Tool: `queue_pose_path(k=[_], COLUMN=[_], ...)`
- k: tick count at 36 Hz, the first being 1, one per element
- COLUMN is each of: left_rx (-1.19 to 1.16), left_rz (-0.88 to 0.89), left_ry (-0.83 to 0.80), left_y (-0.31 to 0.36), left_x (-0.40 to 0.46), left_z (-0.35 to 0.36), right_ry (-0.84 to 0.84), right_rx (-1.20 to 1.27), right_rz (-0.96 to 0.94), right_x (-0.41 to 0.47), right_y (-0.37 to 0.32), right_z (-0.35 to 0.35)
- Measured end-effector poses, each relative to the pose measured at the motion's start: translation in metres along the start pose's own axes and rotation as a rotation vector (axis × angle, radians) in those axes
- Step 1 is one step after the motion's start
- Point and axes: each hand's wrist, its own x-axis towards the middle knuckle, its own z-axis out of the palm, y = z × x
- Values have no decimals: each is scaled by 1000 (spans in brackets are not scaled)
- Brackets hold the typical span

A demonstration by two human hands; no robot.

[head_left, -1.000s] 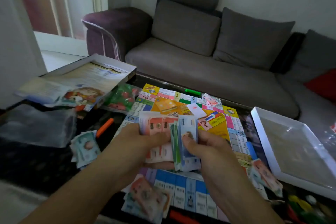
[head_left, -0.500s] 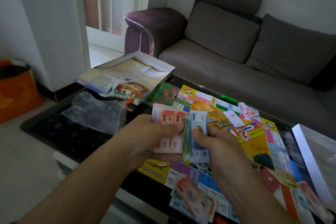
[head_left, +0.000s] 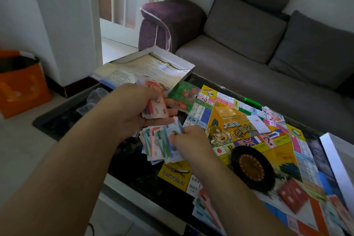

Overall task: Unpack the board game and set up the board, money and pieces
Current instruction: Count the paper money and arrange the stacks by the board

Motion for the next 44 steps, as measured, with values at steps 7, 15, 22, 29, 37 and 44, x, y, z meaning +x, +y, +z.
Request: queue_pose_path(k=[7,15,22,29,37,44], left_rx=[-14,46,225,236,217,211], left_rz=[42,72,154,131,14,1], left_ry=[-115,-212,-350,-488,-581,-606], left_y=[0,-9,-41,-74,-94,-108], left_x=[-3,-13,-25,-40,-52,-51], left_z=[12,33,77,130,169,189], right_ry=[12,84,94,260,346,311], right_rx=[-48,380,810,672,625,732], right_rz=[-48,-77,-86,-180,-184,-193], right_x=[7,-44,-74,-95,-106,-109], right_y=[8,28,55,82,118,136], right_z=[5,-67,-117,-141,-162,-180])
